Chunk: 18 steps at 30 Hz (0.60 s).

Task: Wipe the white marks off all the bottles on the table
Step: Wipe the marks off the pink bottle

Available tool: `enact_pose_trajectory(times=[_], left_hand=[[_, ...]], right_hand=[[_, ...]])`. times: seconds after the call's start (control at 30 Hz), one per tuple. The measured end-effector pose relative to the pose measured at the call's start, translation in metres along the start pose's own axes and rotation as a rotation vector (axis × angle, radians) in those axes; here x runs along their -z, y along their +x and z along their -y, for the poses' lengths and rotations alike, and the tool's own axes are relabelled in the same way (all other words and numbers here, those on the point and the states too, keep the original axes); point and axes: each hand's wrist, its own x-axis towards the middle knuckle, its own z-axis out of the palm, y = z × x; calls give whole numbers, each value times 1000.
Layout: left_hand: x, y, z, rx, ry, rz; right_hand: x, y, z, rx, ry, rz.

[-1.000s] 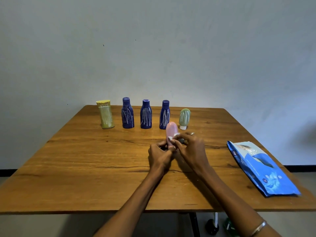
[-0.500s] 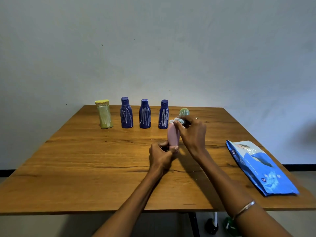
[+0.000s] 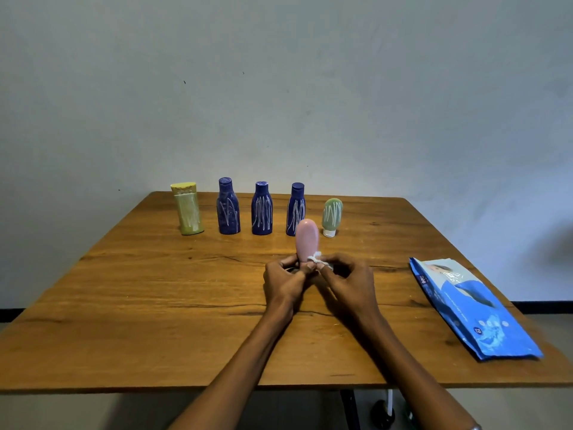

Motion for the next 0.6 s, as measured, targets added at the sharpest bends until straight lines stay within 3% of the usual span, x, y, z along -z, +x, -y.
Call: enact_pose_trajectory(times=[0.17,0.37,0.6], left_hand=[[-1,-2,-3,-15,7,-21],[-1,-4,-9,21,-88,103],[-1,-11,-17,57,-171,273]], right_hand=[[1,-7,2,-1,30,-36],[2,-8,3,44,37,-91],[4,-6,0,-40,93,-138]])
